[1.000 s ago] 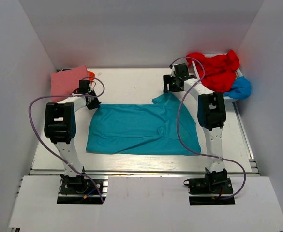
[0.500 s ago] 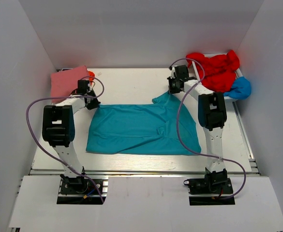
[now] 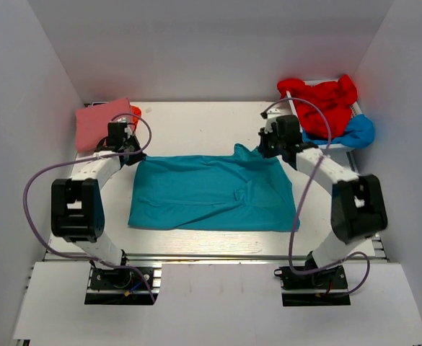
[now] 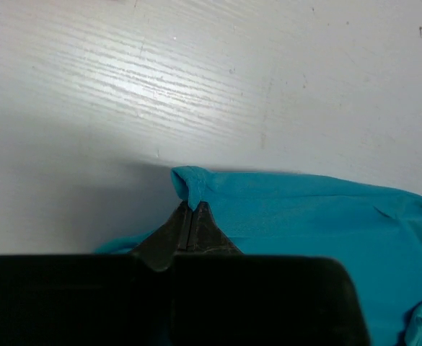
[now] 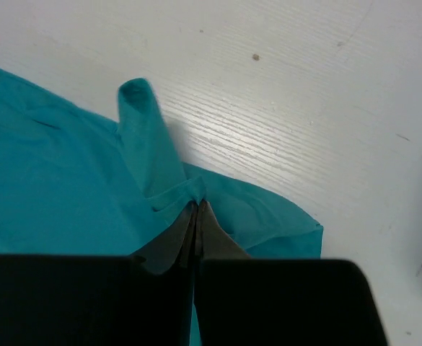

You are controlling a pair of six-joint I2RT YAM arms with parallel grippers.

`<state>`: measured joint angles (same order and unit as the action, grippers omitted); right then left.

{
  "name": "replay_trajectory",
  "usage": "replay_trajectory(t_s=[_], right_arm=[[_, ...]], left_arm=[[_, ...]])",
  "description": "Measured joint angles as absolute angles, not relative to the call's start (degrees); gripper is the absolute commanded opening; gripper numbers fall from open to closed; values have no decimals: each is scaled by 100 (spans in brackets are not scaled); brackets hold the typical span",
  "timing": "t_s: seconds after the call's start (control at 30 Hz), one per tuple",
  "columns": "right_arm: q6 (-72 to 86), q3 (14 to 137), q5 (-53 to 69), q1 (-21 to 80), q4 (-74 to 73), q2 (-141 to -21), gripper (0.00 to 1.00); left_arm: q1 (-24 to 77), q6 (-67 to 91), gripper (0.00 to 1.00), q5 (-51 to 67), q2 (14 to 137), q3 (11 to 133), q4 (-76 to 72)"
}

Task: Fold and stack the t-shirts
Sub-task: Grap the side of the flattened tshirt furthest away from the robot with both arms, then fold the other side of the tshirt into a rectangle

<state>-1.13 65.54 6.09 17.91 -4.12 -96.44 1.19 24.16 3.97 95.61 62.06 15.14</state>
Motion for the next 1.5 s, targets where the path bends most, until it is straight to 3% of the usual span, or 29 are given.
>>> replay_trajectory(t_s=[0.43, 1.07, 1.1, 1.13, 1.17, 1.2, 1.23, 1.3, 1.33, 1.4, 1.5], right_arm=[[320, 4136, 202, 1802, -604, -6628, 0], [1144, 3192, 460, 1802, -1551, -4915, 0], [1192, 3092, 480, 1802, -1601, -4860, 9], [1284, 2978, 502, 1802, -1651, -4803, 21], [1374, 2875, 537, 1802, -1706, -4755, 48], [1492, 2770, 593, 1802, -1778, -4713, 84], [1590, 2674, 672, 1802, -1839, -4681, 90], [1741, 2462, 847, 1802, -1942, -4569, 90], [1806, 2368, 939, 1802, -2014, -4491, 90], [1922, 2250, 1033, 1802, -2185, -4335, 90], [2003, 2248, 1068, 1802, -2316, -4169, 90]], left_arm=[[119, 2403, 0, 338, 8394, 5170, 1678], [152, 2746, 0, 10, 7081, 3975, 1968], [154, 2801, 6, -25, 7028, 3874, 1997], [158, 2873, 25, -62, 6980, 3769, 2045], [161, 2930, 38, -95, 6934, 3662, 2086], [161, 2989, 48, -123, 6879, 3564, 2128], [161, 3081, 74, -172, 6812, 3481, 2198], [156, 3221, 75, -294, 6667, 3406, 2432], [154, 3308, 87, -392, 6576, 3398, 2554], [152, 3457, 100, -576, 6359, 3402, 2766], [145, 3682, 100, -845, 6047, 3500, 3109]])
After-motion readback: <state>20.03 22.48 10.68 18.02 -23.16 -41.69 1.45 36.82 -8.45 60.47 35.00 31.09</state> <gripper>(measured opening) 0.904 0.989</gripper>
